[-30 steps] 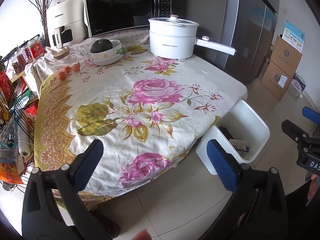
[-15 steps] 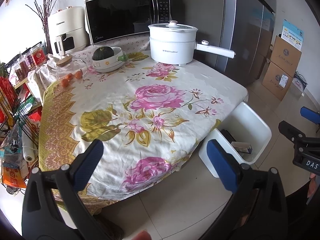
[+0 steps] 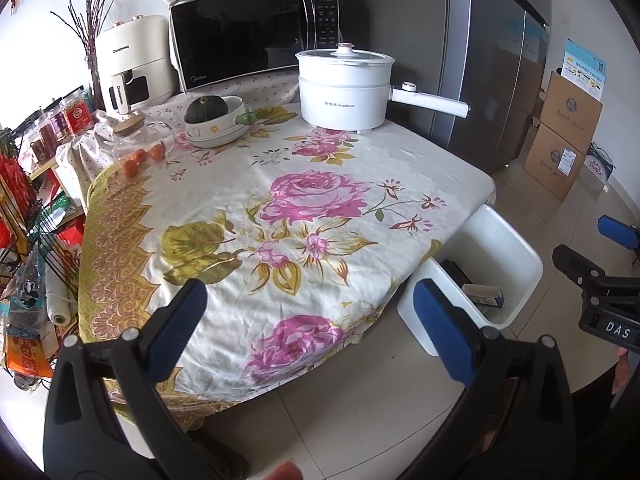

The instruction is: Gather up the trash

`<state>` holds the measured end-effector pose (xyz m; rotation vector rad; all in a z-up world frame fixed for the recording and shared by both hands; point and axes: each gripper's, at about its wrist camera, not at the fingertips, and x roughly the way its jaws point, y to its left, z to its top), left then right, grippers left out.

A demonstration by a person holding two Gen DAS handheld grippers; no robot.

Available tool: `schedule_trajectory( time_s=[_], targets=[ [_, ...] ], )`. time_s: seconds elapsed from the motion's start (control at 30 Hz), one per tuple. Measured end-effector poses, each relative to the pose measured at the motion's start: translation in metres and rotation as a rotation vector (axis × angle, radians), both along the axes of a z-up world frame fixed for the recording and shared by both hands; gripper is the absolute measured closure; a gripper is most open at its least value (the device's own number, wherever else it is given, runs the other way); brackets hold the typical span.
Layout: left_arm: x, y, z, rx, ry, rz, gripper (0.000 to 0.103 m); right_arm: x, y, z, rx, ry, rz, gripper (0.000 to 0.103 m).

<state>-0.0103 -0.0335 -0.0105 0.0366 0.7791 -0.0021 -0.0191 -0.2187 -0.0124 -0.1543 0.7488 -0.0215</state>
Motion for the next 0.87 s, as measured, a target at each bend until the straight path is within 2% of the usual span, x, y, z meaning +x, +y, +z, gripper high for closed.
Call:
schedule_trajectory(
  time_s=[0.5,0.73,0.87],
  targets=[
    [0.0001,-0.0001,0.0002,0.001,0.002,-0.001,0.001,0.0008,-0.0014,-0.0007,0.000,-0.001,0.001,0.007],
    [0.0038,0.0055,-0.0041,-0.037,0.033,-0.006,0.001,0.0006,-0.0013,-0.0005,0.000,-0.003,0.001,0.006],
    [0.0055,0.0057,-0.0063,-0.033,0.044,-0.003,0.001,0.0007,-0.0020,0.0006,-0.001,-0.007,0.003,0.003]
  ],
)
